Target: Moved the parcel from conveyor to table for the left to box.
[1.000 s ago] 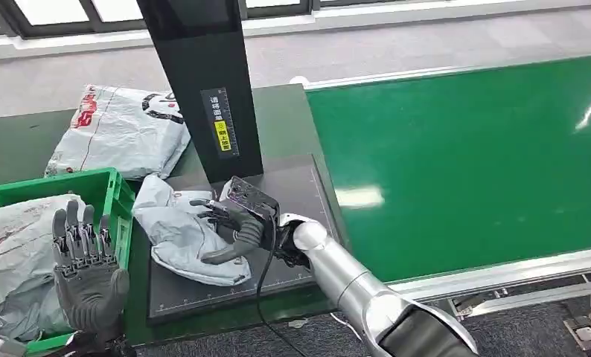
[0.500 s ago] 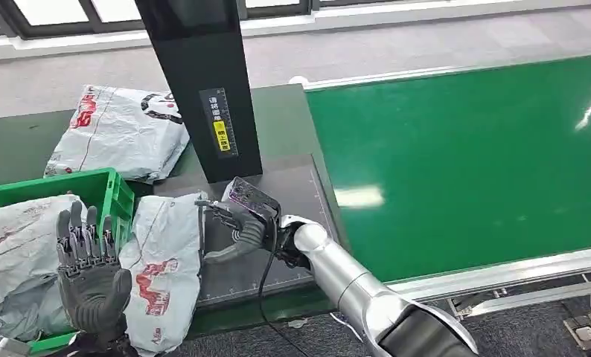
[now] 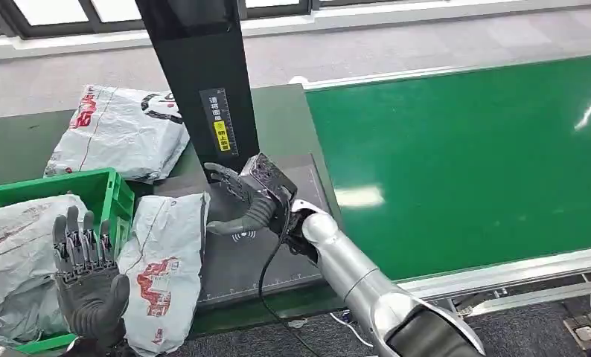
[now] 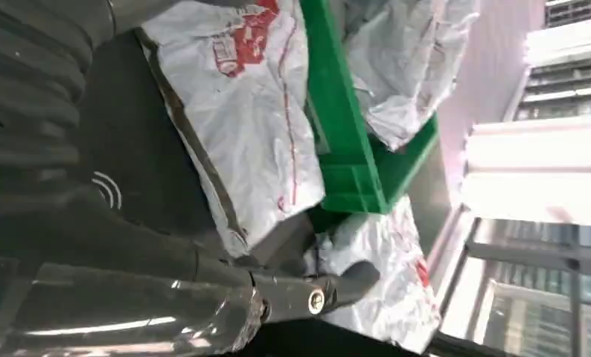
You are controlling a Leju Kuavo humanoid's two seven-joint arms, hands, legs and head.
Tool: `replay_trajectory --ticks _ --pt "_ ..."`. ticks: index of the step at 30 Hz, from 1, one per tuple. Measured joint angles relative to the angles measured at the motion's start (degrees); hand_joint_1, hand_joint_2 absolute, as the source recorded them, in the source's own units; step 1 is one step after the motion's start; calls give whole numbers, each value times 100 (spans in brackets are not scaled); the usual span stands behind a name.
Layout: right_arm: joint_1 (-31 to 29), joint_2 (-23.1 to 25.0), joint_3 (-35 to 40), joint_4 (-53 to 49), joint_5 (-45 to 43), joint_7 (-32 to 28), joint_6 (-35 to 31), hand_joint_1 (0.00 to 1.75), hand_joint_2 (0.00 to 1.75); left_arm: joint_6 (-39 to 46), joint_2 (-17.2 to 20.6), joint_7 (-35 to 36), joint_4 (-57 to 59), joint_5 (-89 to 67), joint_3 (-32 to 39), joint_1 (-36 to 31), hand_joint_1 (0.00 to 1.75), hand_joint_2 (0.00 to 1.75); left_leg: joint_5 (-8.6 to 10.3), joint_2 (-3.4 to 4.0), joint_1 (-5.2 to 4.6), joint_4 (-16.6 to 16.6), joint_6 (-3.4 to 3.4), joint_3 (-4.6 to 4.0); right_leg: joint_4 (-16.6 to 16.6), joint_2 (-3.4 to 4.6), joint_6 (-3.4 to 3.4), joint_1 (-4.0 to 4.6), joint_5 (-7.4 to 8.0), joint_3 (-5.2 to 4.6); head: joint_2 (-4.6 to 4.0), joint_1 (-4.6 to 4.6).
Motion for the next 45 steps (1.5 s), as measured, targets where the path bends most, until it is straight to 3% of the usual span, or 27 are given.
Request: replay_trajectory --ticks 3,9,36,42,45 --pt "180 -65 -85 -586 -35 -70 -373 0 175 26 0 -13 -83 -15 0 70 0 175 0 -2 0 0 0 -1 0 0 0 0 0 -1 0 0" --pt "315 -175 -149 -1202 -68 -6 -439 0 175 31 0 -18 -157 -20 0 105 0 175 -1 1 0 0 -1 0 0 1 -1 1 -1 -2 0 0" --pt "543 -269 -205 -1891 -46 -230 -791 0 175 61 0 -18 -203 -65 4 151 0 175 0 0 0 0 -1 1 0 1 0 0 0 0 0 0" --pt "1214 -363 -501 -3290 -59 -317 -1152 0 175 216 35 44 -201 -530 13 180 0 175 -6 -3 0 0 4 -1 -3 -1 1 -1 -3 -2 0 0" --pt "1726 -431 -754 -4103 -85 -525 -1197 0 175 565 160 188 -166 -1573 13 141 0 175 -12 -6 0 0 7 1 -6 -3 3 0 -10 0 0 0"
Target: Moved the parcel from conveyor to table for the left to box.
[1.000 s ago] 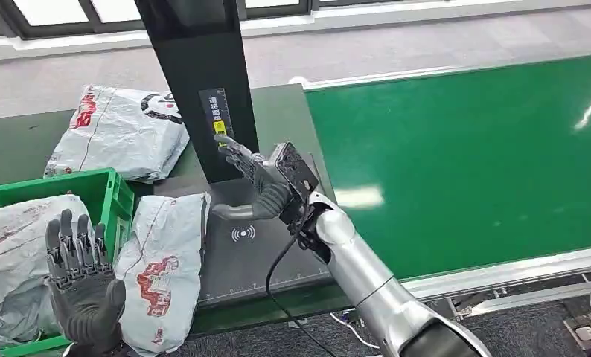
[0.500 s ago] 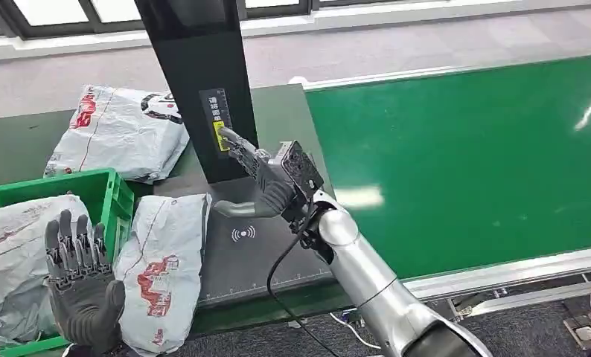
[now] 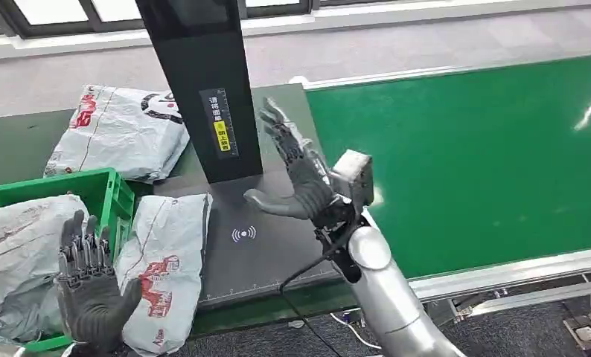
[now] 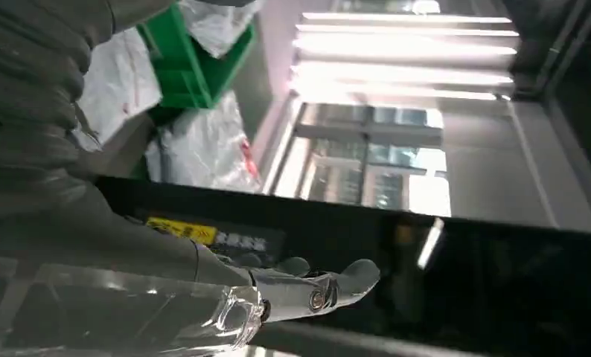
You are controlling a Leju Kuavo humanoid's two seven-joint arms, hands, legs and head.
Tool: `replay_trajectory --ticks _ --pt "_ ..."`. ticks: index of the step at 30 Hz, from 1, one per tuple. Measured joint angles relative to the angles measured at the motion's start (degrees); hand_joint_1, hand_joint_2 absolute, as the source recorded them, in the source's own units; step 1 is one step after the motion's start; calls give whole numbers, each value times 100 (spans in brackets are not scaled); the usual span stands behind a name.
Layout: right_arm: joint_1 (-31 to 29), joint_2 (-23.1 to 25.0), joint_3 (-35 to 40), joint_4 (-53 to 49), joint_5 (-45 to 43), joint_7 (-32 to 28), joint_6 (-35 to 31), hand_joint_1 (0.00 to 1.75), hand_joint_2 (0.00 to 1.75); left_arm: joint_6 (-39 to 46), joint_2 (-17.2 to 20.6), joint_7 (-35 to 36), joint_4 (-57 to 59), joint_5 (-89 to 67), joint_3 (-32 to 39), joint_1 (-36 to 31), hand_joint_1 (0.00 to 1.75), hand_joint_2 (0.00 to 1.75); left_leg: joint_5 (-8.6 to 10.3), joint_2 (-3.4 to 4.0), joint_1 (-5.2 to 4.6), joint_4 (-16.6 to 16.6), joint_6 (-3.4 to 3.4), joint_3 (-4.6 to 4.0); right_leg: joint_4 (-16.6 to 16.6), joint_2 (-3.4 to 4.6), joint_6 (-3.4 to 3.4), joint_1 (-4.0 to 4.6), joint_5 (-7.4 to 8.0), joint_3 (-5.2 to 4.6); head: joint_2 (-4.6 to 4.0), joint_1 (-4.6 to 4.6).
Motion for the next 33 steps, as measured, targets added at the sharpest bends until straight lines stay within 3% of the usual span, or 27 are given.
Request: replay_trajectory --ticks 2,3,5,6,8,9,11,16,24,28,29,30,33 --pt "396 -15 -201 -444 -110 -124 -2 0 175 113 165 333 86 -1140 -13 -138 0 175 -2 -3 -3 1 0 7 -7 -4 1 -1 -5 -15 0 0" --pt "597 -13 -333 -666 -229 -133 28 0 175 30 445 844 334 -2100 -125 -480 0 175 2 -15 -6 1 3 4 -10 -17 2 -2 -7 -21 0 -2" --pt "977 -9 -624 -995 -352 -207 233 0 175 257 1239 2256 1568 -5005 -874 -1878 0 175 27 -77 -4 -2 -2 -16 1 -87 -7 -7 -7 -33 0 7" --pt "1112 -6 -717 -1090 -363 -255 350 0 175 505 1472 2624 2208 -6502 -1142 -2447 0 175 23 -67 -3 -3 -21 -16 9 -78 -30 -7 10 -10 0 2" --pt "1348 -6 -839 -1245 -398 -308 431 0 175 732 1845 2633 3145 -8520 -1406 -3124 0 175 27 46 5 -5 -32 -45 13 39 -40 -10 43 -28 0 -4" --pt "1449 -9 -893 -1295 -404 -325 433 0 175 778 2016 2457 3482 -8507 -1536 -3414 0 175 31 68 7 -5 -37 -7 15 66 -41 -8 50 -40 0 -2" --pt "1580 -9 -953 -1339 -409 -349 415 0 175 738 2238 2389 3952 -8389 -1821 -3833 0 175 43 81 6 -5 -35 -12 20 75 -39 0 62 -50 0 0" --pt "1702 -9 -1001 -1391 -444 -367 356 0 175 587 2624 2400 4402 -8072 -2179 -4141 0 175 41 86 7 -4 -36 -22 21 79 -39 0 61 -65 0 0" --pt "1733 -9 -1005 -1393 -450 -367 354 0 175 574 2723 2402 4496 -8039 -2249 -4223 0 175 40 82 7 -4 -37 -26 21 76 -39 0 59 -68 0 0" --pt "1746 -24 -1007 -1422 -601 -330 236 0 175 111 3034 2378 4592 -7886 -2612 -4412 2 175 38 91 16 -5 -43 -30 21 84 -42 0 59 -74 0 0" --pt "1746 -26 -1007 -1422 -605 -332 236 0 175 50 3079 2345 4607 -7884 -2668 -4439 52 175 39 91 17 -5 -43 -29 22 84 -43 0 59 -75 0 0" --pt "1747 -31 -1007 -1422 -612 -334 236 0 175 19 3105 2336 4623 -7871 -2714 -4466 175 175 41 90 18 -5 -46 -30 24 84 -43 1 59 -75 0 0" --pt "1746 -52 -1007 -1422 -616 -338 234 0 175 -42 3160 2291 4664 -7858 -2817 -4526 175 175 43 89 19 -5 -50 -29 25 83 -44 3 60 -75 0 0"
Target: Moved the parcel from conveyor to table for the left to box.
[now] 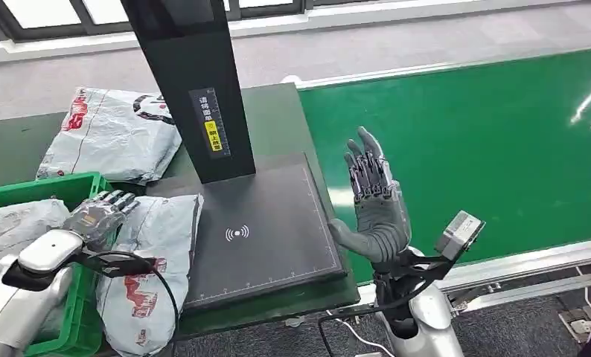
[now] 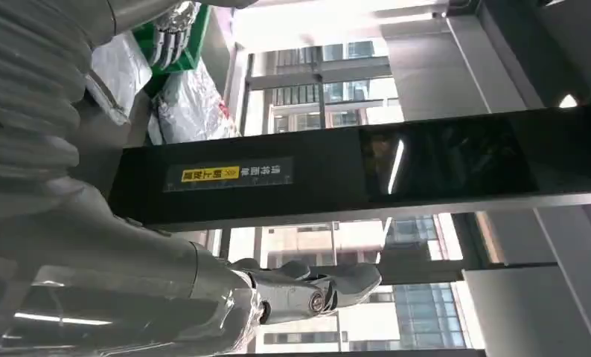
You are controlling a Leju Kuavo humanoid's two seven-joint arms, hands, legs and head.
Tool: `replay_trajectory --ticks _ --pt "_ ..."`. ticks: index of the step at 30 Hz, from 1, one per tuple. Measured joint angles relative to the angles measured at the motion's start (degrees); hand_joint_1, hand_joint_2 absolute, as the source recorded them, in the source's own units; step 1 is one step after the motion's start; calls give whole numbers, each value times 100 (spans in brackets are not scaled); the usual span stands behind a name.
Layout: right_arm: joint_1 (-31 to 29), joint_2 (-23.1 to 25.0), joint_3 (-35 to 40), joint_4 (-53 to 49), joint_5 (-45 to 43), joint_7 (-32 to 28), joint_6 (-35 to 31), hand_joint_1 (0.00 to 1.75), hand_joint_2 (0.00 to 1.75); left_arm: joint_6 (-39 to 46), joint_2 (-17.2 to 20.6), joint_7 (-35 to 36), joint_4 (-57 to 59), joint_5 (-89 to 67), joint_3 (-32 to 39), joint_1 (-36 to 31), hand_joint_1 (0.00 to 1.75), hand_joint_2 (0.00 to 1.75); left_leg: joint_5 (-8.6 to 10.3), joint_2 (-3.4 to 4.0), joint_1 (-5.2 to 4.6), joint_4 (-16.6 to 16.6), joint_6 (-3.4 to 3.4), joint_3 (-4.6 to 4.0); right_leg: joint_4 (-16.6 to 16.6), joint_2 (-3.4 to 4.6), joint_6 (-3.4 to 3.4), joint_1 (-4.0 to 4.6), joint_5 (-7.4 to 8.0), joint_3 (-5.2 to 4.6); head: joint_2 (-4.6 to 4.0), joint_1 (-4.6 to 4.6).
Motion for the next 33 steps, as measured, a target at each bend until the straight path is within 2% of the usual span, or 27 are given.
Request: replay_trajectory --ticks 5,10,14,24,33 --pt "6 -18 0 0 -33 -4 -90 0 175 -370 35 -420 68 513 -147 -164 175 175 1 -2 0 0 -1 0 0 -1 -2 0 2 0 0 0" --pt "103 -59 0 -74 -103 2 -184 0 175 -1293 101 -1007 -43 1876 -295 -330 175 175 5 -15 -1 1 -1 -3 0 -12 -2 0 2 1 0 2" --pt "182 -59 0 -162 -105 24 -179 0 175 -1696 181 -1056 -305 2559 -514 -470 175 175 4 -16 -2 1 -1 -7 0 -13 -2 -2 2 1 0 0" --pt "227 -59 0 -227 -103 35 -175 0 175 -1742 256 -1056 -514 2709 -748 -536 175 175 5 -15 -2 1 -1 -6 0 -13 -2 -2 2 0 0 0" --pt "263 -59 -31 -291 -98 94 -118 0 175 -2195 297 -1071 -957 3937 -997 -650 175 175 6 -18 -2 1 -2 -7 0 -15 -2 -3 2 1 0 0"
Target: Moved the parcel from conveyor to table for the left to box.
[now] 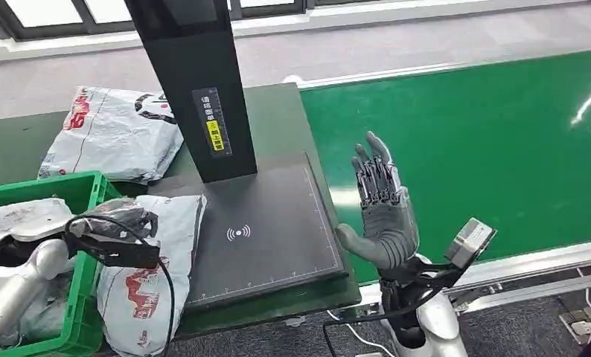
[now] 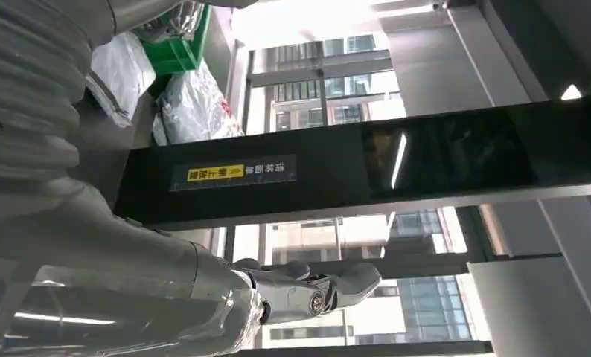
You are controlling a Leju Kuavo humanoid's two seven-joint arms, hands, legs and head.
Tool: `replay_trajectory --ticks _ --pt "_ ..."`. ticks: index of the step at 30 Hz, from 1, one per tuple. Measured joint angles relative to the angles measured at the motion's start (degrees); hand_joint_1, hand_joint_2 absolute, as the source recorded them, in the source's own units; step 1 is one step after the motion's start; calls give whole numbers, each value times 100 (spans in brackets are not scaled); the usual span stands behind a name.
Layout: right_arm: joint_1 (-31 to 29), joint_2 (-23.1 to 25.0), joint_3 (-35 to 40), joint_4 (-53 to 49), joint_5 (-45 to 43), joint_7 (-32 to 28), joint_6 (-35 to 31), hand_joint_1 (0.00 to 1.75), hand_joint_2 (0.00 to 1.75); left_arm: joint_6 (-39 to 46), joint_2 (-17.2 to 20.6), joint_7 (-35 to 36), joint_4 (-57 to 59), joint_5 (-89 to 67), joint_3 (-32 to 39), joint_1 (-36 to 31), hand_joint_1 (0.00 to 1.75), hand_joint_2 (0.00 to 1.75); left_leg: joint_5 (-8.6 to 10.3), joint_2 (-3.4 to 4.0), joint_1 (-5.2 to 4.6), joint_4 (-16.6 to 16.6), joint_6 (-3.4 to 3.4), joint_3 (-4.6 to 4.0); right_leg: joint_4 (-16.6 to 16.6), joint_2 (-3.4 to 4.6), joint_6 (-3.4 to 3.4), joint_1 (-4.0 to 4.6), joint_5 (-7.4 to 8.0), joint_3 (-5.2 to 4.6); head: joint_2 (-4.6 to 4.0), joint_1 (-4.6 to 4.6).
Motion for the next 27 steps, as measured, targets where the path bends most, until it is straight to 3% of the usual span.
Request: replay_trajectory --ticks 4,5,6,27 --pt "34 0 -7 -42 2 24 20 0 175 -114 22 13 -164 398 -103 -103 175 175 0 0 0 0 0 0 0 0 0 0 0 0 0 2" --pt "39 0 -7 -48 2 24 22 0 175 -113 37 39 -218 445 -122 -125 35 175 0 0 0 0 0 0 0 0 0 0 0 0 0 0" --pt "44 0 -7 -54 2 24 24 0 175 -116 44 55 -257 489 -131 -146 0 175 0 1 0 0 0 0 0 0 0 0 0 -1 0 0" --pt "146 -39 -96 -92 17 -37 44 0 175 -411 767 439 -1379 702 -581 -561 0 175 0 -2 1 0 0 -1 0 -2 0 1 0 0 0 2"
